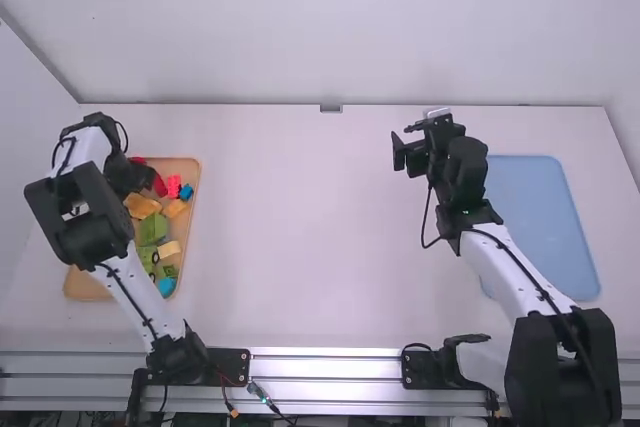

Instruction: Assemble lego blocks to make yellow taxi

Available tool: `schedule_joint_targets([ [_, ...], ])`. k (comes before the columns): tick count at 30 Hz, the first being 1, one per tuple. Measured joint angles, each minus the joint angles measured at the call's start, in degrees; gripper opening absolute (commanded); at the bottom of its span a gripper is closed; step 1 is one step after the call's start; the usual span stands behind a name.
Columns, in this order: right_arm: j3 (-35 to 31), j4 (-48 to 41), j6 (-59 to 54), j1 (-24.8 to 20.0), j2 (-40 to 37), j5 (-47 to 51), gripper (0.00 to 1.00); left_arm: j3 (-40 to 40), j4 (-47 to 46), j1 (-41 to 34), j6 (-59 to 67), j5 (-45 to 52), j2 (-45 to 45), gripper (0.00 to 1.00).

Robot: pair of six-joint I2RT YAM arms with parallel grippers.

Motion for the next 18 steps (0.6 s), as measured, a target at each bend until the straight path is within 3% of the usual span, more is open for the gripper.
schedule_joint_targets([
  [18,0.0,-0.1,-0.1,0.0,0.0,0.1,0.99,-9.3,10.1,-0.1,3.3,2.4,0.0,0.82],
])
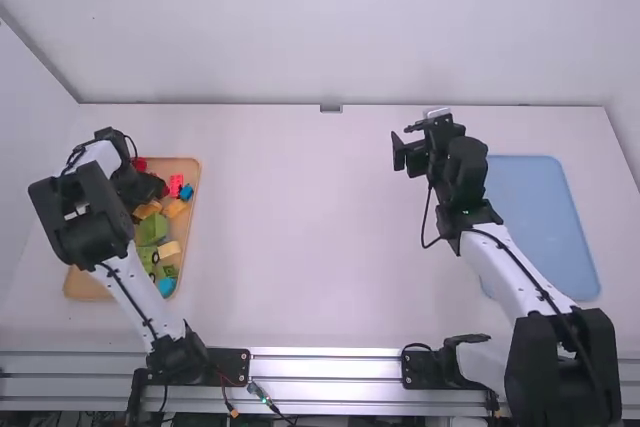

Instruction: Assemble lego blocks to make yellow taxi

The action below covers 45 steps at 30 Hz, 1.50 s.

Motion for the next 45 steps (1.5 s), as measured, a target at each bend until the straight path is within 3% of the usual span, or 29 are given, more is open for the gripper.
schedule_joint_targets([
  [7,0.0,0.0,0.0,0.0,0.0,-0.1,0.99,-0.1,0.6,0.0,0.4,0.4,0.0,0.79],
  [12,0.0,0.0,0.0,0.0,0.0,0.0,0.99,-0.4,1.4,-0.2,0.3,0.9,0.0,0.66],
  [16,0.0,0.0,0.1,0.0,0.0,-0.1,0.99,-0.5,1.5,-0.2,0.3,1.1,0.0,0.67],
  [21,0.0,0.0,0.2,0.0,0.0,-0.1,0.99,-0.5,0.9,-0.2,-0.2,1.0,0.0,0.76],
  [34,0.0,0.0,0.0,0.0,0.0,-0.2,0.99,-0.5,0.5,-0.6,-3.5,0.7,-0.1,0.74],
  [40,0.0,0.0,0.2,0.0,0.0,-0.2,0.99,-0.9,1.5,-1.8,-4.1,0.2,-0.3,0.64],
  [42,0.0,0.0,0.1,0.0,0.0,-0.1,0.99,-0.9,1.7,-2.3,-4.2,0.1,-0.3,0.56],
  [45,0.0,0.0,0.0,0.0,0.0,-0.1,0.99,-0.9,1.7,-2.3,-4.2,0.1,-0.3,0.54],
])
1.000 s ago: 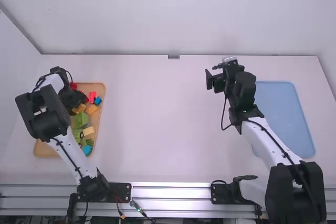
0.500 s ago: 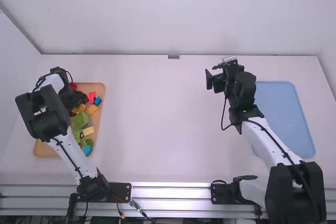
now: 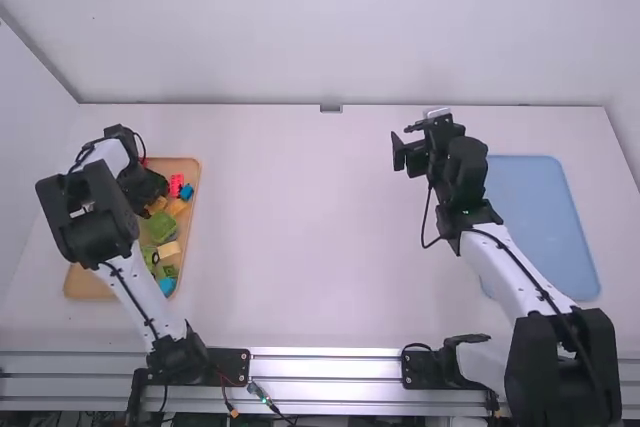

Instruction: Assemble lego blocks to make yellow taxi

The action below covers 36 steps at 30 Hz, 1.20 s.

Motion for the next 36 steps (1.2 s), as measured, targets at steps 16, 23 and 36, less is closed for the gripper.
schedule_joint_targets([
  [16,0.0,0.0,0.3,0.0,0.0,0.0,0.99,8.0,-9.2,-0.1,2.9,-2.7,1.0,0.50],
  [23,0.0,0.0,1.5,0.0,0.0,-0.2,0.99,18.7,-14.4,-0.7,8.1,-3.6,1.0,0.45],
  [36,0.0,-0.7,1.8,0.0,0.0,0.0,0.99,10.1,-7.4,-14.7,18.9,-3.7,-9.7,0.43],
])
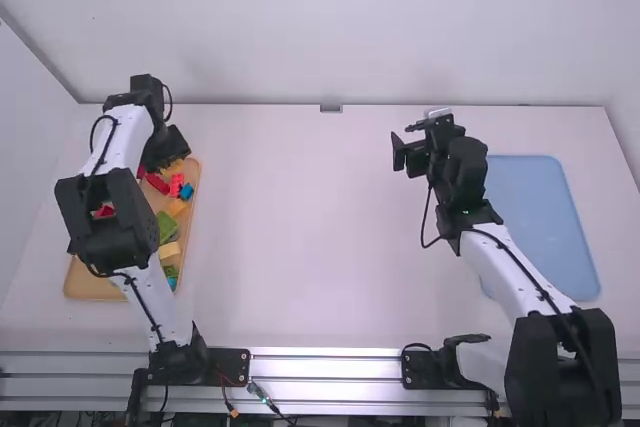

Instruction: Assemble lego blocks to make yellow taxi

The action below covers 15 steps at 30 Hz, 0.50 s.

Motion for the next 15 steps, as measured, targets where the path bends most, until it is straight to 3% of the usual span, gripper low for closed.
schedule_joint_targets([
  [7,0.0,-0.2,0.2,0.0,0.0,-0.1,0.99,-10.3,10.5,-14.4,17.4,4.6,-7.8,0.46],
  [15,0.0,-1.2,0.2,0.0,0.0,-0.1,0.99,-18.6,4.6,-29.3,51.5,16.2,-8.0,0.57],
])
